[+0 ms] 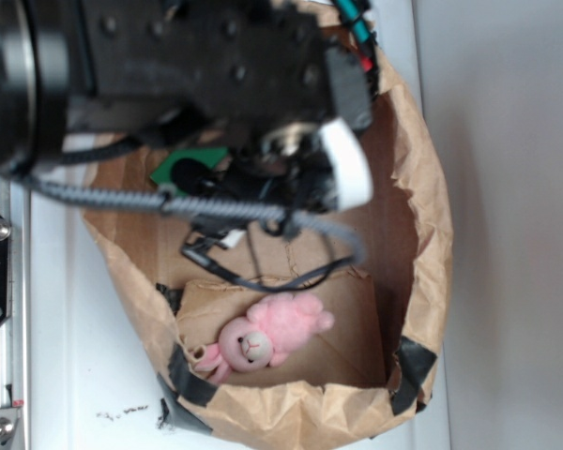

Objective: Grab the rock.

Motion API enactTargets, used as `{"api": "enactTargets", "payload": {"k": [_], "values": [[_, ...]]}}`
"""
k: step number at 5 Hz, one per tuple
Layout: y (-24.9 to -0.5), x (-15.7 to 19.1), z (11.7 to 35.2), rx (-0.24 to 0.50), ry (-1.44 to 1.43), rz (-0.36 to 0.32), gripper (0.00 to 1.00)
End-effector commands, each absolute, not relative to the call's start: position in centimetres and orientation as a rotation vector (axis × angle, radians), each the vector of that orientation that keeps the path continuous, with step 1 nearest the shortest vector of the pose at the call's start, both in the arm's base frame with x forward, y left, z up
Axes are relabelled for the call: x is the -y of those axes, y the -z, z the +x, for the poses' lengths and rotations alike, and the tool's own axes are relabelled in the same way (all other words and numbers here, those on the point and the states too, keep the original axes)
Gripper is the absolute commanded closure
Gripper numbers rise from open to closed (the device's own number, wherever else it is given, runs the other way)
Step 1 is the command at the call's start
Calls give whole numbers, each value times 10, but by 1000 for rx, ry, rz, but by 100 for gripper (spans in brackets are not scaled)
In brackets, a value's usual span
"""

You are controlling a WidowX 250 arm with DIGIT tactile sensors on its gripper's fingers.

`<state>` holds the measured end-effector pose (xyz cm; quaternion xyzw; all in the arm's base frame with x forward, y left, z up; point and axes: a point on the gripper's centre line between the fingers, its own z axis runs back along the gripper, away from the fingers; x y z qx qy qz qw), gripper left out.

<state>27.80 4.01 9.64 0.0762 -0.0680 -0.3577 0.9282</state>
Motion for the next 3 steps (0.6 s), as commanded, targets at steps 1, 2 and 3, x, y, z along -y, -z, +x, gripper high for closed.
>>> {"api": "enactTargets", "payload": {"k": [1, 2, 3], "values": [[-87, -24, 277, 178, 785, 307, 0], [-89, -9, 252, 186, 815, 270, 0], [-90, -7, 251, 190, 800, 246, 0]]}}
